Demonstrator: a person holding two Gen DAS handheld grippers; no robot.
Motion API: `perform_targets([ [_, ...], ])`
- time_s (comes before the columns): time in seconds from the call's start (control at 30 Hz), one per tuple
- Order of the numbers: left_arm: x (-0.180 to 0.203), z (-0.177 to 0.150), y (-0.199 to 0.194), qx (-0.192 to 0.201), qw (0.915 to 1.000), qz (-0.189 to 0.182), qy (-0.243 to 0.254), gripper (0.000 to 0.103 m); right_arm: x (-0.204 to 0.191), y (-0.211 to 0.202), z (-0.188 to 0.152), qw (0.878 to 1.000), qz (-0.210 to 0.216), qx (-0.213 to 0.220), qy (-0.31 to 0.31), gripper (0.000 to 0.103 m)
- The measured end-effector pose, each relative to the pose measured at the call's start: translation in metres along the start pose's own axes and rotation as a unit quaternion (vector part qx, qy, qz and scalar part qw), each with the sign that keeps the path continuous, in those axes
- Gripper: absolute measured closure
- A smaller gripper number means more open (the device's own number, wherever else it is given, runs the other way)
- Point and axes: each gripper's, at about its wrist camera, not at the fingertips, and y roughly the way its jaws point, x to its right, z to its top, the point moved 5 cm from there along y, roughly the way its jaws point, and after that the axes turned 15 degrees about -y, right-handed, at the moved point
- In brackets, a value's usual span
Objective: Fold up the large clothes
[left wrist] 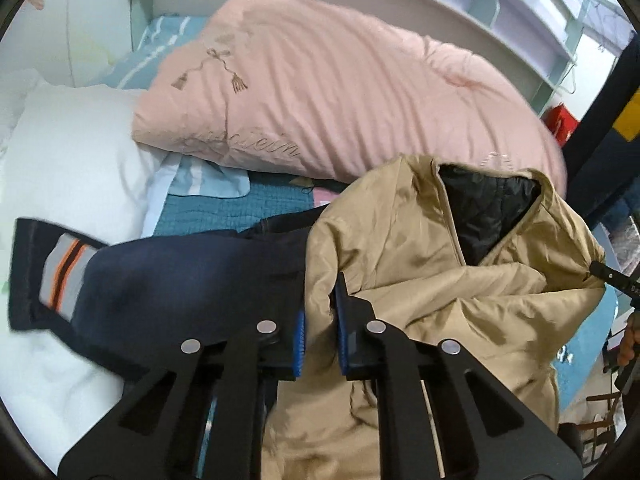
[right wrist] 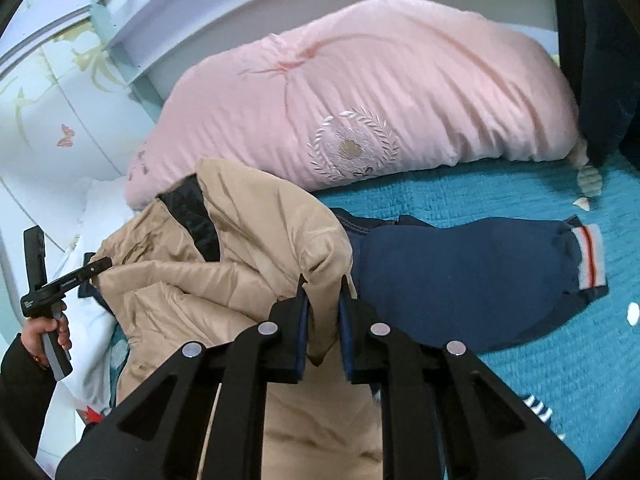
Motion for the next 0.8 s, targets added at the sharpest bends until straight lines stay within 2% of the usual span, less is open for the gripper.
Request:
perform_targets([
  [0.13, -0.001, -0.031, -0.040, 0.018, 0.9994, 0.009, 0.027, 0.092, -0.010, -0.032, -0.021, 1.000, -0.004, 0.014, 0.002, 0.091],
  [0.27, -0.006, -0.066, -0.075, 0.029, 0.9992, 0.009, 0.026, 0.092, -0.016, -0.061, -0.048, 1.000, -0.005, 0.022, 0.018, 0.091],
  [0.4, -0.013, -0.113, -0.098, 0.018, 0.9985, 0.021, 0.047, 0.092, -0.025, -0.086, -0.077, 1.000, -0.006, 0.017, 0.025, 0.091],
  [0.57, -0.040, -0.178, -0.110, -0.017, 0.9996, 0.020, -0.008, 0.091, -0.035, -0.103, -0.131, 0.999, 0.006, -0.013, 0.046, 0.091],
  [0.67, -0.054, -0.212, -0.107, -0.047, 0.9979, 0.029, -0.034, 0.091, -0.037, -0.104, -0.178, 0.995, 0.011, -0.044, 0.090, 0.091],
  [0.8, -0.068, -0.235, -0.105, -0.063, 0.9956, 0.033, -0.061, 0.091, -0.041, -0.099, -0.223, 0.988, 0.011, -0.069, 0.140, 0.091],
])
